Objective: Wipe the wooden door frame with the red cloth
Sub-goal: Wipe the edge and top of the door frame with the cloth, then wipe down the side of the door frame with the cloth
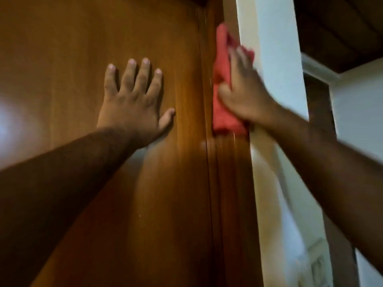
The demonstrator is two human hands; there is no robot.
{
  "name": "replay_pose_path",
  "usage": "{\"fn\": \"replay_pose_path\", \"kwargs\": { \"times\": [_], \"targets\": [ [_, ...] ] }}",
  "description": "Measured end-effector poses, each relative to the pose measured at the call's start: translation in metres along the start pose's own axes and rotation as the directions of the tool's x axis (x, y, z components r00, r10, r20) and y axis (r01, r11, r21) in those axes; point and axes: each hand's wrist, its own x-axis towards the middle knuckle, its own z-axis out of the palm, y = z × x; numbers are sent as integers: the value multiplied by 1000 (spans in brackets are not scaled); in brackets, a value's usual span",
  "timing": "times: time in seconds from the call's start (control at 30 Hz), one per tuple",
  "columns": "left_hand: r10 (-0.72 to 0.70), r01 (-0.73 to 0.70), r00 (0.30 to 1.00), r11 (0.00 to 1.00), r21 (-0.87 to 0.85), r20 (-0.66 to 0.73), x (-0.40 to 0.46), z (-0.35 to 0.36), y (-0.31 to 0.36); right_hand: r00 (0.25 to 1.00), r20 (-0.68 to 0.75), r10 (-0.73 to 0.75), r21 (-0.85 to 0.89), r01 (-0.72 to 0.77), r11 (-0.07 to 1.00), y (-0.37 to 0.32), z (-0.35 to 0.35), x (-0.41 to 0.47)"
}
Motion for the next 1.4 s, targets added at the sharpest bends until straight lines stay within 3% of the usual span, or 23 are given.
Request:
{"fn": "replay_pose_path", "kwargs": {
  "times": [0.17,0.23,0.47,0.57,0.67,0.73,0.83,1.0,1.1,1.17,1.2,1.27,1.33,1.4],
  "targets": [
    [8,-8,999,1000,17,-35,-5,4,3,992,121,26,-88,-15,996,-5,47,-270],
    [-3,3,999,1000,5,-52,-5,1,4,980,198,29,-94,-11,996,-5,52,-334],
    [-17,17,1000,998,-53,16,-29,-6,15,891,452,46,-17,-43,999,-19,17,-358],
    [-24,33,997,992,-122,75,-40,2,33,853,514,92,106,-170,980,-6,5,-342],
    [118,-82,979,976,-204,169,-91,3,64,873,483,64,42,-96,994,-6,-4,-322],
    [250,-133,942,891,-433,225,-144,0,88,880,472,49,-28,-40,999,-12,-12,-308],
    [386,-7,857,671,-742,341,-229,-14,125,844,530,78,-195,31,980,-20,-16,-282],
    [291,401,758,499,-769,584,-292,-13,190,734,651,193,-342,57,938,-30,-29,-264],
    [251,579,721,293,-760,646,-319,-3,202,689,674,265,-304,-68,950,-24,-55,-289],
    [345,689,670,41,-724,657,-343,1,211,598,693,403,-273,-300,914,-14,-82,-324],
    [398,735,642,-78,-673,655,-354,0,216,507,706,495,-236,-491,839,-10,-95,-346],
    [514,842,531,-230,-488,674,-382,-6,235,266,741,616,-154,-826,542,2,-119,-407],
    [623,931,362,-277,-237,693,-419,-16,265,45,713,699,-159,-962,224,7,-141,-485],
    [696,969,161,-246,21,700,-468,-27,305,-136,639,757,-151,-987,-49,5,-161,-565]
  ]
}}
